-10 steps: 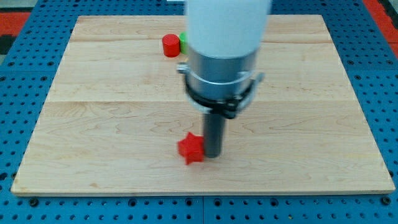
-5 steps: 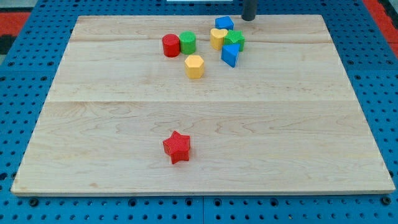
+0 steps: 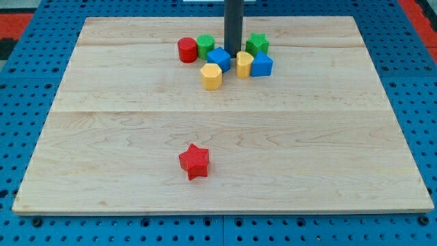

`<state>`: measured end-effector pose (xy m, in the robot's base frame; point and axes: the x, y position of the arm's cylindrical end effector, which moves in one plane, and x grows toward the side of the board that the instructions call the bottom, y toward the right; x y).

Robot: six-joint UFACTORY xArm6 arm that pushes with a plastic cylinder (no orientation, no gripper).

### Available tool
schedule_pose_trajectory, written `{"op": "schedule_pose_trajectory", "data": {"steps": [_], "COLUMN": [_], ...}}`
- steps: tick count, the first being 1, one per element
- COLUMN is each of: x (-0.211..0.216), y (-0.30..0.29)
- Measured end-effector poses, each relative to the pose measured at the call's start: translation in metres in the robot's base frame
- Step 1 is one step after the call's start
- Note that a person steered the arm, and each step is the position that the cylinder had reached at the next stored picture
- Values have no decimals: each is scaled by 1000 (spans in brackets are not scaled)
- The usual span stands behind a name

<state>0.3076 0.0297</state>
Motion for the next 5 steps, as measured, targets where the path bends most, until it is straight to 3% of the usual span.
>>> {"op": "schedule_pose_trajectory", "data": {"steps": [1, 3, 4, 5], "x": [10, -21, -20, 4], "y": [-23, -30, -75, -70]}}
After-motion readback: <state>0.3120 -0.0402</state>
